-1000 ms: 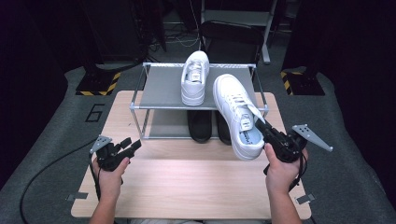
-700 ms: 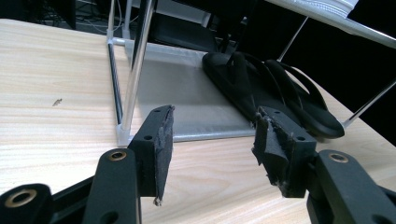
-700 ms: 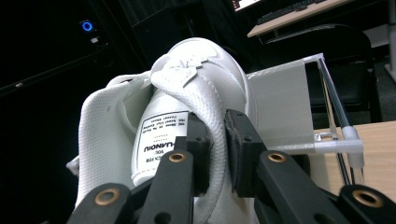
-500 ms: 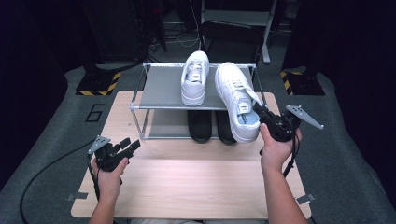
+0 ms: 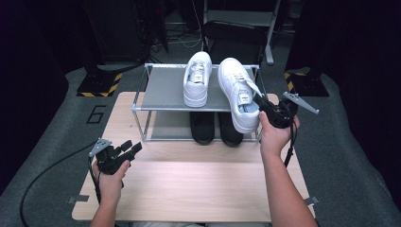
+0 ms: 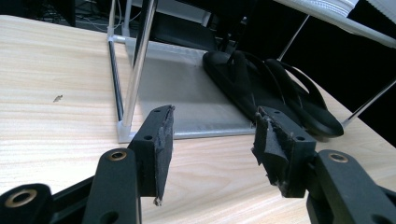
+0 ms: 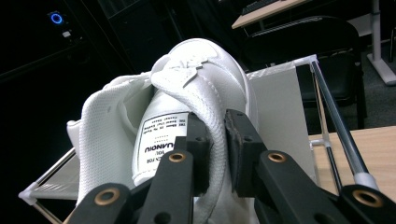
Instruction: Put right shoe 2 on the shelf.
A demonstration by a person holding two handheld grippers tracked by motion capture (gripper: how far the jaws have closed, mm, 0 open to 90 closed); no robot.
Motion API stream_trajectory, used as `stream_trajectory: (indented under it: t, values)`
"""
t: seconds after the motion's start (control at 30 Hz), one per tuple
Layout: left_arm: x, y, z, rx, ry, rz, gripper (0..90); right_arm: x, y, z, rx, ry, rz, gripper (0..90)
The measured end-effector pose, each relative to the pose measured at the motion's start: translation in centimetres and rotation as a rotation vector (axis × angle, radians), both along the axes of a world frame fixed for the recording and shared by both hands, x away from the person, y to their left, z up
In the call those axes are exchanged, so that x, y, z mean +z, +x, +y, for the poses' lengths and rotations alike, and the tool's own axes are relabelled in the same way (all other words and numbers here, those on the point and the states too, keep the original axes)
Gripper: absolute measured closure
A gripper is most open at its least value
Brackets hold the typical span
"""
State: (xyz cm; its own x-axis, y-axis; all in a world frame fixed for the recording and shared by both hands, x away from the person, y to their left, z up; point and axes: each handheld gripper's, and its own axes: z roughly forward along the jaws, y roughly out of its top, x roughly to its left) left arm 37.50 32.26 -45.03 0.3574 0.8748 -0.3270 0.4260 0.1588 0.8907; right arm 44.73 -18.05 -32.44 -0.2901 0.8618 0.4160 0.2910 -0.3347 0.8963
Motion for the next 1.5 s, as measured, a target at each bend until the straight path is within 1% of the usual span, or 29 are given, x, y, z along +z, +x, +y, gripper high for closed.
stream_trajectory:
  t: [0.03,0.07,0.13,0.17,0.2,0.23,0.3,0.6,0.73,0.83,0.9,0.97,1.03,1.17,1.23,1.33,1.47,1.5]
  values:
    - [0.0,0.0,0.0,-0.002,0.0,0.0,47.1,0.1,0.3,0.1,-0.001,-0.003,0.006,80.0]
    - [0.0,0.0,0.0,-0.002,0.0,0.0,47.1,0.1,0.3,0.1,-0.001,-0.003,0.006,80.0]
    - [0.0,0.1,0.0,0.0,-0.004,0.001,47.1,0.2,1.1,0.4,-0.006,-0.012,0.018,80.0]
    - [-0.1,0.1,-0.1,-0.001,-0.006,0.011,47.1,0.3,1.4,0.5,-0.006,-0.017,0.023,80.0]
    - [-0.1,0.1,-0.1,-0.001,-0.006,0.011,47.1,0.3,1.4,0.5,-0.006,-0.017,0.023,80.0]
    - [-0.2,0.2,-0.3,-0.007,-0.006,0.015,47.1,0.4,2.0,0.7,-0.005,-0.016,0.039,80.0]
    - [-0.2,0.3,-0.4,-0.01,-0.006,0.014,47.1,0.5,2.4,0.8,-0.004,-0.004,0.047,80.0]
    - [-0.3,0.4,-0.5,-0.012,-0.003,0.018,47.1,1.7,3.7,1.4,-0.015,-0.003,0.033,80.0]
    - [-0.3,0.3,-0.5,-0.012,-0.005,0.014,47.1,2.0,4.1,1.6,-0.017,0.005,0.037,80.0]
    - [-0.2,0.3,-0.4,-0.01,-0.005,0.006,47.1,2.3,4.7,2.0,-0.029,0.008,0.036,79.8]
    - [-0.3,0.3,-0.3,-0.013,-0.005,0.01,47.1,2.4,5.0,2.1,-0.033,0.011,0.035,79.8]
    - [-0.3,0.2,-0.3,-0.016,-0.007,0.014,47.1,2.5,5.1,2.2,-0.034,0.017,0.039,79.8]
    - [-0.3,0.2,-0.3,-0.015,-0.011,0.009,47.1,2.5,5.6,2.5,-0.046,0.007,0.037,79.8]
    - [-0.3,0.1,-0.3,-0.018,-0.01,0.01,47.1,2.2,6.5,2.8,-0.058,0.0,0.056,79.8]
    - [-0.3,0.1,-0.3,-0.017,-0.009,0.011,47.1,2.1,6.7,2.8,-0.06,0.001,0.059,79.8]
    - [-0.4,0.1,-0.3,-0.014,-0.01,0.014,47.1,1.7,7.5,2.6,-0.073,0.022,0.086,79.7]
    - [-0.4,0.1,-0.3,-0.015,-0.009,0.015,47.1,1.5,7.9,2.6,-0.081,0.027,0.097,79.6]
    - [-0.4,0.1,-0.3,-0.016,-0.01,0.015,47.1,1.6,8.2,2.7,-0.083,0.02,0.102,79.6]
